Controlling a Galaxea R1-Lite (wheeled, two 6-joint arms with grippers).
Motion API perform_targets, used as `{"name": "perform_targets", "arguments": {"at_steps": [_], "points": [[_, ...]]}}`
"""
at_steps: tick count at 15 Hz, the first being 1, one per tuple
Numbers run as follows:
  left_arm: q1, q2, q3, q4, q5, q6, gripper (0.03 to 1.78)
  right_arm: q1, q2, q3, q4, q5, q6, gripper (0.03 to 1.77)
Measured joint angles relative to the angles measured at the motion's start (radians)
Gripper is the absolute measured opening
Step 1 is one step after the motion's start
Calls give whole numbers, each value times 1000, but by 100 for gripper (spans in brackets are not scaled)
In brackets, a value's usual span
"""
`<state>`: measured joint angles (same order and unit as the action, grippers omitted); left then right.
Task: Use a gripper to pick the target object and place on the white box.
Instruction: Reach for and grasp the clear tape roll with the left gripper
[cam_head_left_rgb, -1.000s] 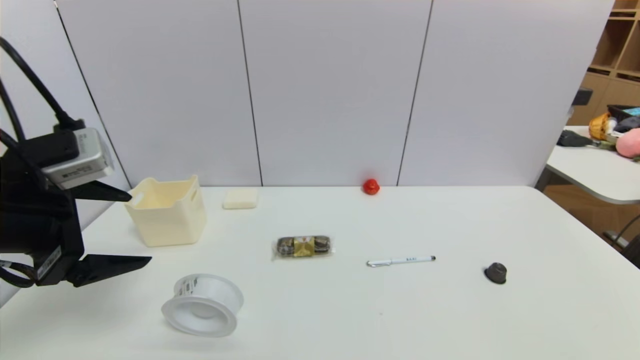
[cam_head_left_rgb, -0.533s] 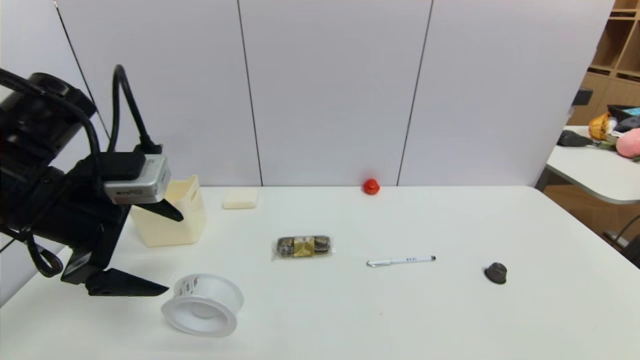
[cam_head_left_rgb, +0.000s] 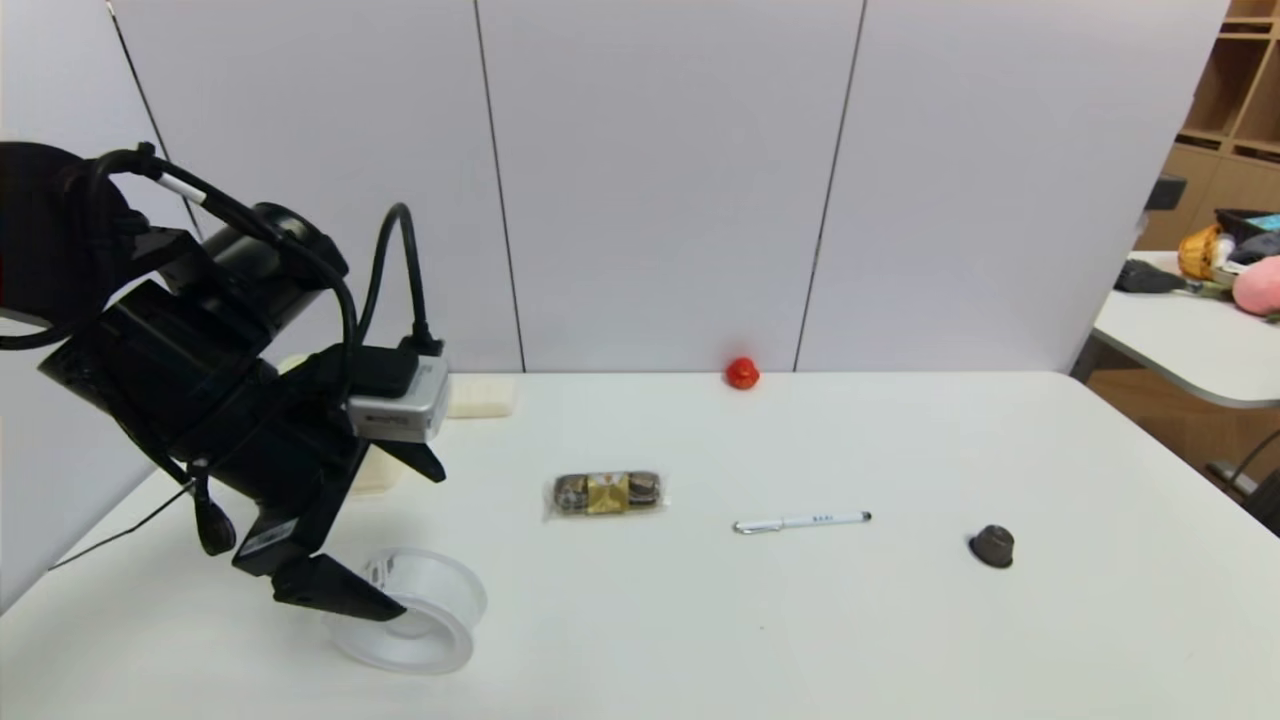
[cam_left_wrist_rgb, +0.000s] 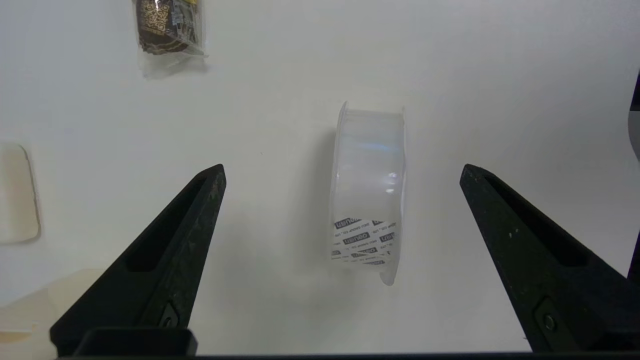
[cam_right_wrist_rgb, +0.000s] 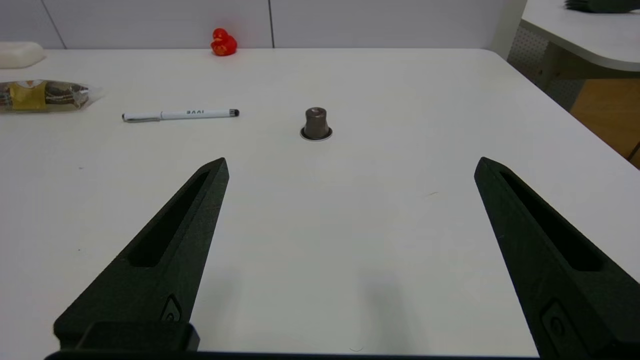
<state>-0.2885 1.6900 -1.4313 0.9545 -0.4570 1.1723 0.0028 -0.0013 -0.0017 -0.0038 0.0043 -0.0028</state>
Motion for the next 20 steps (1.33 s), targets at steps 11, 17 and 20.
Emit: {"name": "perform_targets", "arguments": {"at_steps": [11, 17, 20], "points": [[-6, 69, 57, 5, 76, 76, 169, 0, 0, 0, 0, 0, 0, 170], [-5, 116, 79, -1, 127, 90, 169, 0, 0, 0, 0, 0, 0, 170], [-7, 140, 80, -1, 133, 99, 169, 0, 0, 0, 0, 0, 0, 170]]}}
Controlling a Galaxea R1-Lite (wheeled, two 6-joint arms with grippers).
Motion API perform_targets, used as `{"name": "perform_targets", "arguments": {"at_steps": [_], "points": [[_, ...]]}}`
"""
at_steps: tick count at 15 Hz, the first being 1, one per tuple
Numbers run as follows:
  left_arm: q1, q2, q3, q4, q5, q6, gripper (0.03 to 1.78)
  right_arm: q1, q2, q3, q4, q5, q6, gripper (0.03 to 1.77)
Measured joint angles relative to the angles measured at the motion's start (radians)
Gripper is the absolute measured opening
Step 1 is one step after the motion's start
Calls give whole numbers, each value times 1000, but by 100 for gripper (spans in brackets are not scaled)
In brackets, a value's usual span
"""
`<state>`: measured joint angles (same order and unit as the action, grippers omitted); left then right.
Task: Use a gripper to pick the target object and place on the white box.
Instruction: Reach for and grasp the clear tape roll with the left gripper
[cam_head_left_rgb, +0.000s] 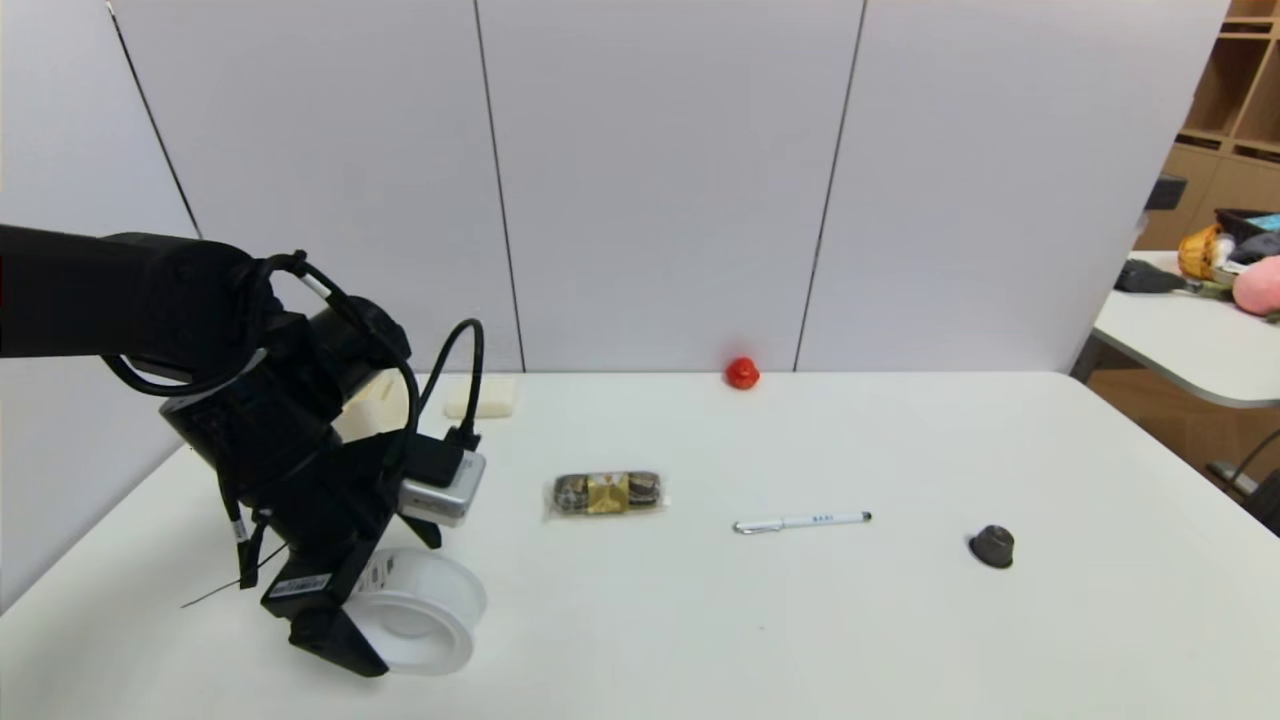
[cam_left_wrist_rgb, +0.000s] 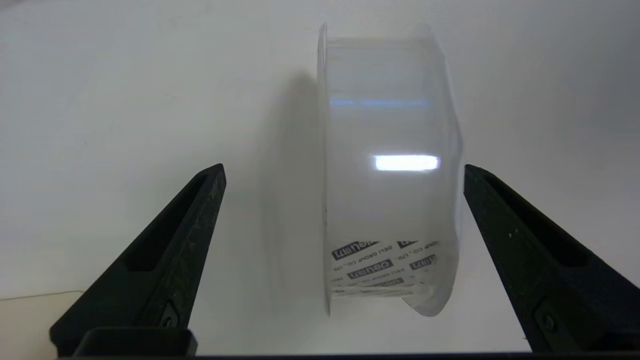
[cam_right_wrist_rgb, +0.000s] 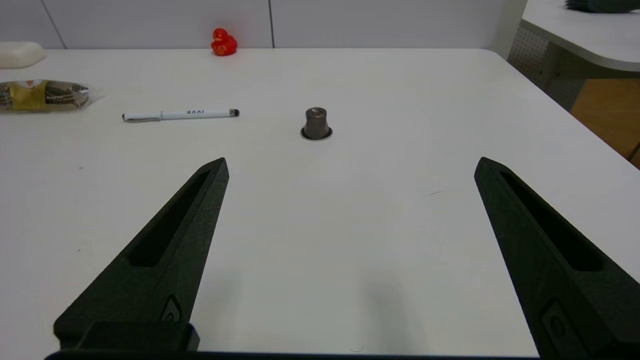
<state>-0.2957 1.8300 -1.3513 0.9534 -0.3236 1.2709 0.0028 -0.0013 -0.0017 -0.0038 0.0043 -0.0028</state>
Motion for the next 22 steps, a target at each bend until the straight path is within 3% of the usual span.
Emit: {"name": "perform_targets", "arguments": {"at_steps": [12, 16, 19, 20, 22], "points": [[-22, 51, 9, -1, 15, 0, 169, 0, 0, 0, 0, 0, 0, 170], [-22, 54, 7, -4, 15, 10, 110, 0, 0, 0, 0, 0, 0, 170], [-22, 54, 5, -5, 16, 11, 78, 0, 0, 0, 0, 0, 0, 170], [-22, 53, 5, -5, 16, 11, 58, 0, 0, 0, 0, 0, 0, 170], [-22, 49, 3, -4, 16, 11, 60, 0, 0, 0, -1, 0, 0, 170]]}}
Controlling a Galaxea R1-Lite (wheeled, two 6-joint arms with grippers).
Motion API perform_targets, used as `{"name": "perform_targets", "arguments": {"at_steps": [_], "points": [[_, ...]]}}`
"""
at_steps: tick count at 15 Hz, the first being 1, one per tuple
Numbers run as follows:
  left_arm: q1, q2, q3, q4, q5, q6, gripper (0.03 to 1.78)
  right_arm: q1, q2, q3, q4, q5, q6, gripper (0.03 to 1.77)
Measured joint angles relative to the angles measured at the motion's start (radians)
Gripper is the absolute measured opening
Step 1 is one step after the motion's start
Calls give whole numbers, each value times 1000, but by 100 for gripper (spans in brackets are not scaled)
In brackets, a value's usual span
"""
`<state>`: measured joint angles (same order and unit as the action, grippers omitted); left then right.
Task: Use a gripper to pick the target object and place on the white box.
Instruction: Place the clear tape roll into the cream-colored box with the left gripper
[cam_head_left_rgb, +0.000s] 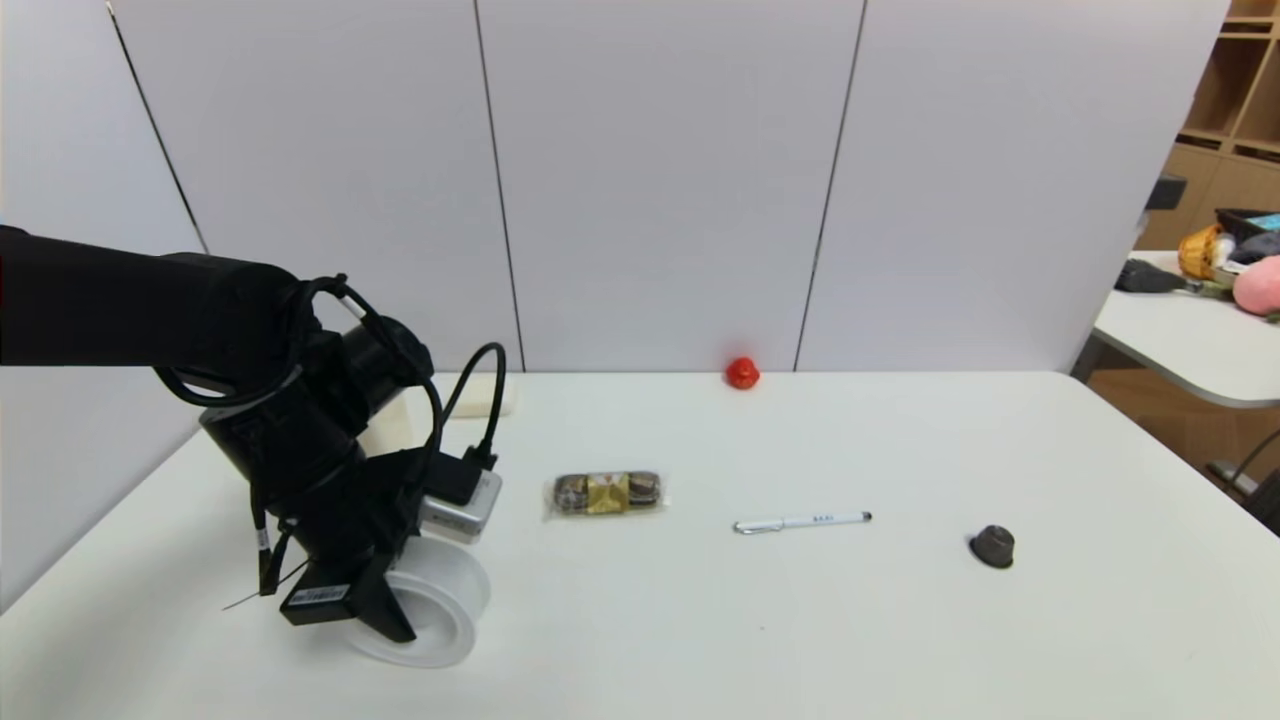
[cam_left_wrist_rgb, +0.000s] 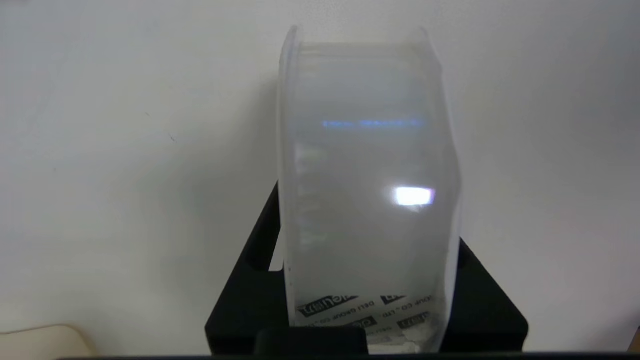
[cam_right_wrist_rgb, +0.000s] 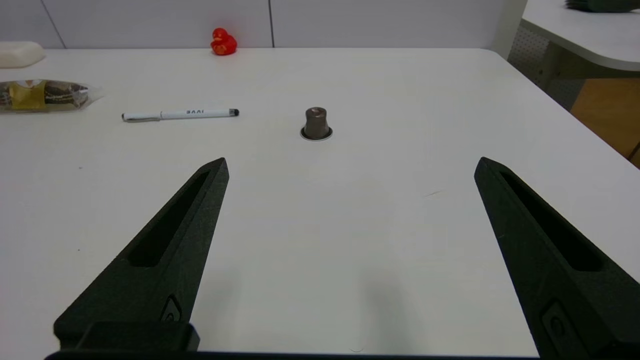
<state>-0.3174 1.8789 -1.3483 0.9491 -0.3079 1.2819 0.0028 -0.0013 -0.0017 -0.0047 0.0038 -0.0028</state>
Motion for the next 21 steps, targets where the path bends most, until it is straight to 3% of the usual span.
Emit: {"name": "perform_targets", "arguments": {"at_steps": [9, 16, 21], "points": [[53, -100, -48, 2, 0, -20, 60, 0, 0, 0, 0, 0, 0, 170], [162, -113, -270, 1, 5, -172, 60, 0, 0, 0, 1, 0, 0, 170], [283, -55, -406, -35, 8, -180, 60, 0, 0, 0, 1, 0, 0, 170]]}}
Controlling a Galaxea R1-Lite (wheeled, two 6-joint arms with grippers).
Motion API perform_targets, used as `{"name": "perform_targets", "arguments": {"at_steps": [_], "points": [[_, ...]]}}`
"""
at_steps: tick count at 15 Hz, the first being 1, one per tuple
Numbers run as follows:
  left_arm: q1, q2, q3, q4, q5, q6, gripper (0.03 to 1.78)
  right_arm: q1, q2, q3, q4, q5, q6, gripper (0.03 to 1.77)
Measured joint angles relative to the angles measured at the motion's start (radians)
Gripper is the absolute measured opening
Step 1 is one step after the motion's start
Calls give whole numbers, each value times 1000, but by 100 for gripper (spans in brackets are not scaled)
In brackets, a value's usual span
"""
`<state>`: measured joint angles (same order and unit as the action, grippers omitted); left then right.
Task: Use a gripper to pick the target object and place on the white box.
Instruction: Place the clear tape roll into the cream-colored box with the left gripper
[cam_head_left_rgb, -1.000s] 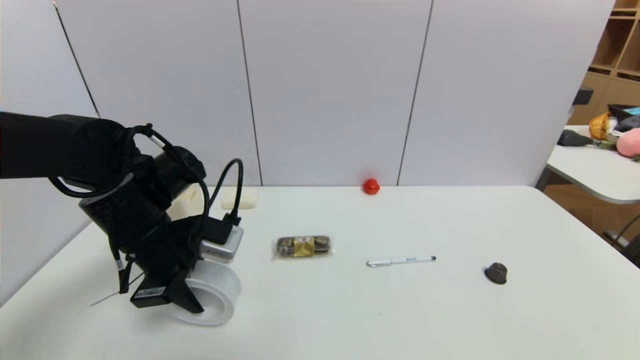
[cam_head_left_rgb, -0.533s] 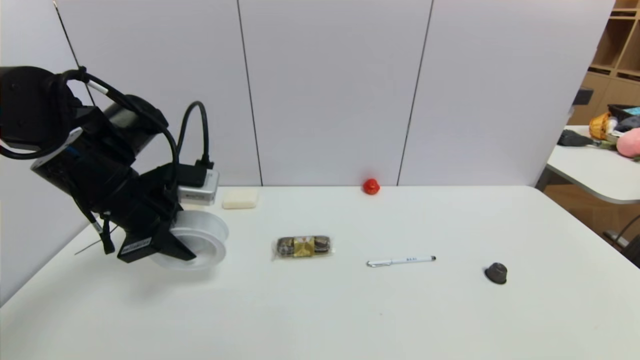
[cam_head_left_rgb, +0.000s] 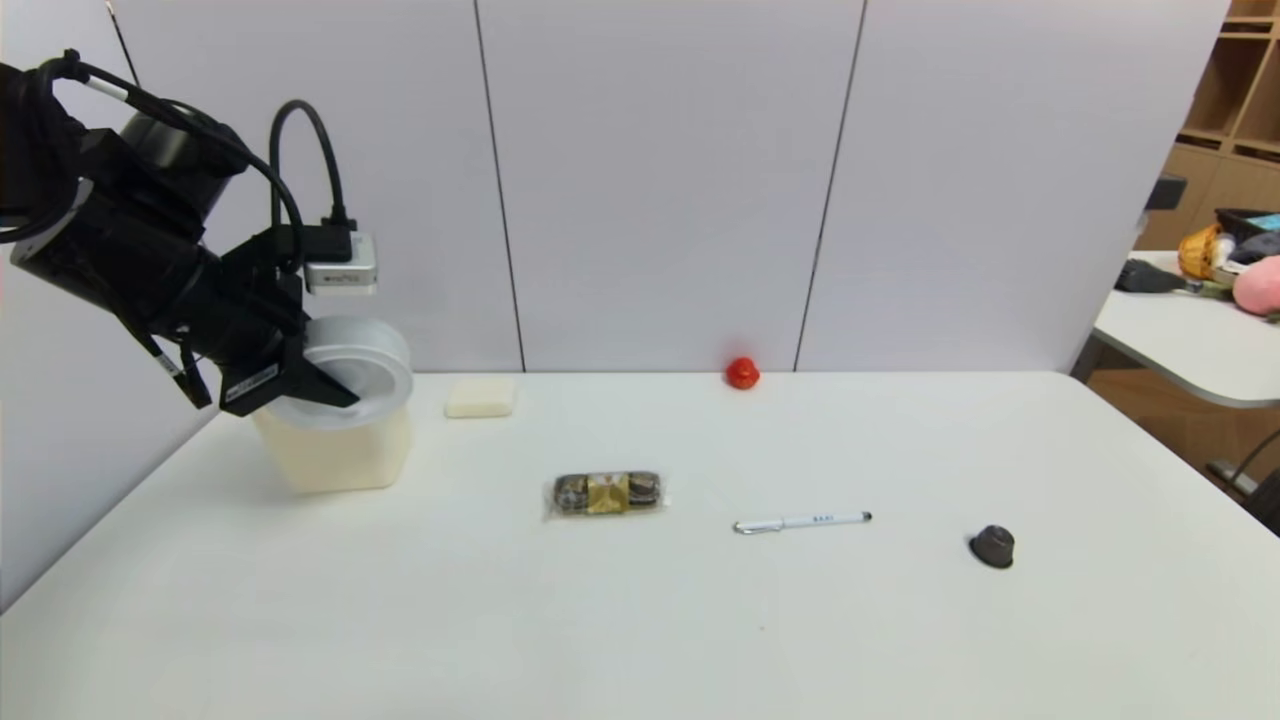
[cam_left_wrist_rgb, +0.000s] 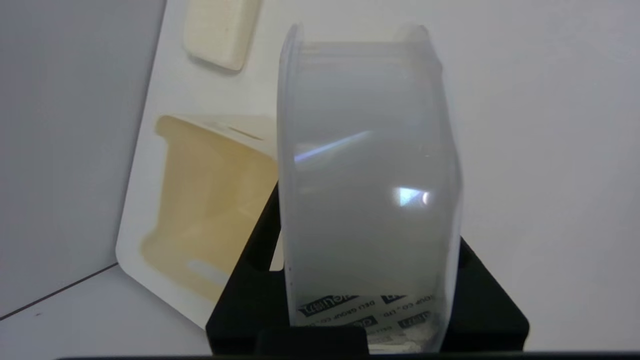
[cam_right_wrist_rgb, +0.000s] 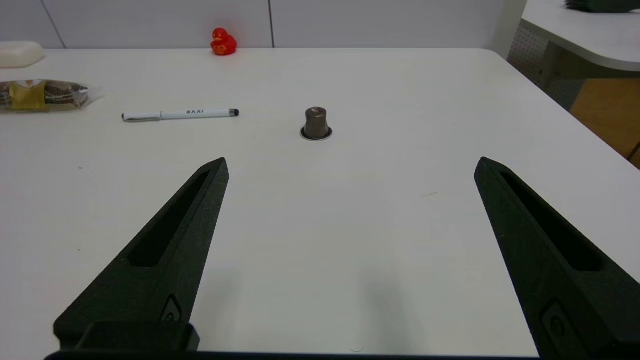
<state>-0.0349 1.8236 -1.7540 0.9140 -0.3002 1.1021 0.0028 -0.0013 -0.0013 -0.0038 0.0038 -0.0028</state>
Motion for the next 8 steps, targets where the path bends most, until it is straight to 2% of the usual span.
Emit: {"name": "perform_targets", "arguments": {"at_steps": [8], "points": [[124, 112, -138, -27, -5, 40, 60, 0, 0, 0, 0, 0, 0, 170]]}}
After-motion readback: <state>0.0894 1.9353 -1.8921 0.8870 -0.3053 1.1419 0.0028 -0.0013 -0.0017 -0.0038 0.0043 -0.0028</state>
